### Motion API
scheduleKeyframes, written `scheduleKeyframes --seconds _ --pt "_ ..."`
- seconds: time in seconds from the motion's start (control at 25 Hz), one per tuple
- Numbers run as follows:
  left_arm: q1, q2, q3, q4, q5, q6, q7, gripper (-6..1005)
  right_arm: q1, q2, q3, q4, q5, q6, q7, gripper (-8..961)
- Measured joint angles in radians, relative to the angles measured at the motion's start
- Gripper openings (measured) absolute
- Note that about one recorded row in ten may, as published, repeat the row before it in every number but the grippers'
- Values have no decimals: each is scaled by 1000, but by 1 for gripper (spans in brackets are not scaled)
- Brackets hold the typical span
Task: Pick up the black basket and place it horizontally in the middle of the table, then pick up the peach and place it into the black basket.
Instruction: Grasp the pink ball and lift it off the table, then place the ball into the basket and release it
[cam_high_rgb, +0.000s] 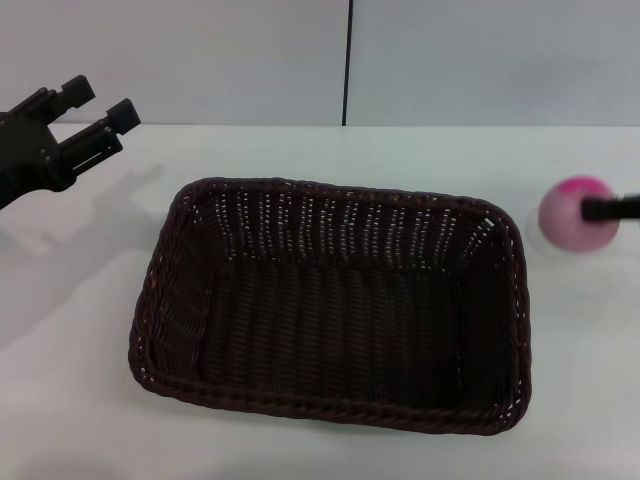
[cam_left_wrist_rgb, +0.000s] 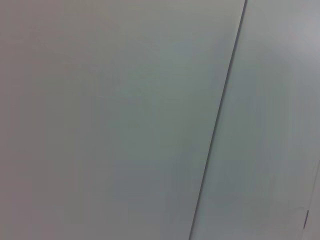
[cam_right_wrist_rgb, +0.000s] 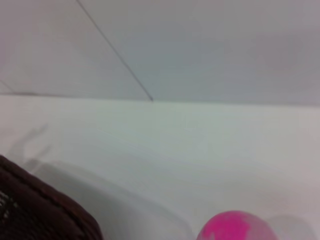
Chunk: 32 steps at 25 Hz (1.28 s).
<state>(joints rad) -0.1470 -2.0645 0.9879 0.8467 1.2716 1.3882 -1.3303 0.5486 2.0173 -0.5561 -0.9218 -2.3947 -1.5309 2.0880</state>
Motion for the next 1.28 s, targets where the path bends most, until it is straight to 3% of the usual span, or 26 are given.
scheduleKeyframes --seconds 0.16,0.24,0.32,0.4,0.44,0.48,0.52,0.76,0.84,1.28 --pt "-1 1 0 0 0 0 0 767 2 2 -3 -122 66 -70 7 238" --pt "-1 1 0 0 0 0 2 767 21 25 -17 -266 92 -140 35 225" --pt "0 1 0 0 0 0 3 767 26 34 -34 -321 94 -154 52 210" --pt "5 1 0 0 0 0 8 767 31 49 -86 -414 98 -165 82 194" --pt "10 1 -4 0 0 0 15 767 30 56 -183 -496 130 -165 117 179" --pt "10 1 -4 0 0 0 15 767 30 56 -183 -496 130 -165 117 165" --pt "13 0 -7 0 0 0 19 767 32 56 -276 -520 189 -160 133 150" --pt "24 0 -16 -67 -45 26 63 767 82 55 -440 -440 261 -100 136 100" --pt "32 1 -39 -97 -64 55 92 767 125 55 -501 -334 262 -42 136 85" --pt "44 2 -56 -108 -65 79 97 767 205 57 -573 -115 294 7 89 77"
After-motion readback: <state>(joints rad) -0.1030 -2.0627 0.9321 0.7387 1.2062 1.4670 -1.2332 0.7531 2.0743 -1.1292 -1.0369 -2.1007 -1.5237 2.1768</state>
